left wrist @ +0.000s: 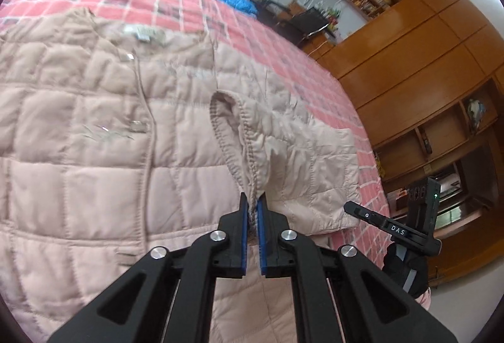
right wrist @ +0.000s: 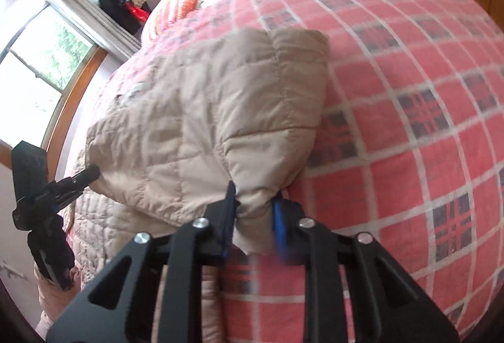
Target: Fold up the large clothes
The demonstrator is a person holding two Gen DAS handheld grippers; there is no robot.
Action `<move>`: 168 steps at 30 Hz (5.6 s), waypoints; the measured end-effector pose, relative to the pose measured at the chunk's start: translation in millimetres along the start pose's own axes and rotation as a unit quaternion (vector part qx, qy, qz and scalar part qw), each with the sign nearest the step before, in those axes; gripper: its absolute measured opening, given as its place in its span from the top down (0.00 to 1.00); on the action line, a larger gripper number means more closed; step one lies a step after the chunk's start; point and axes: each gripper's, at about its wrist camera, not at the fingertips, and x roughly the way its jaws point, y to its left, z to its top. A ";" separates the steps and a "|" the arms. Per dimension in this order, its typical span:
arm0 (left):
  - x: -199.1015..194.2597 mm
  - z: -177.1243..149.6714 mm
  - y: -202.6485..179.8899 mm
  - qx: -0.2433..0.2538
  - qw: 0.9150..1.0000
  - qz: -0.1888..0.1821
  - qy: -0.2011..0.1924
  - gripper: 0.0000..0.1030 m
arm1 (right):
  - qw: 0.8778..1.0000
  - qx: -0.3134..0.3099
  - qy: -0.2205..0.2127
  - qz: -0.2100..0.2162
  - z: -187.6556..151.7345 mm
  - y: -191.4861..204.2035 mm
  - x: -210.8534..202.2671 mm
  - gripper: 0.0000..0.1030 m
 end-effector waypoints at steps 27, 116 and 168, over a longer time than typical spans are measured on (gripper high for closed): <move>-85.0 -8.2 133.1 -0.055 0.991 0.113 -0.037 0.91 | 0.993 -0.093 0.077 -0.009 5.4 106.9 66.9 0.64; -313.3 -79.2 208.6 -0.113 0.915 0.323 -0.212 0.95 | 0.947 -0.268 0.177 0.033 -84.2 405.0 206.6 0.68; -284.1 -86.5 217.9 -0.161 0.963 0.111 -0.186 0.79 | 0.963 -0.241 0.098 0.077 -22.1 405.7 121.7 0.93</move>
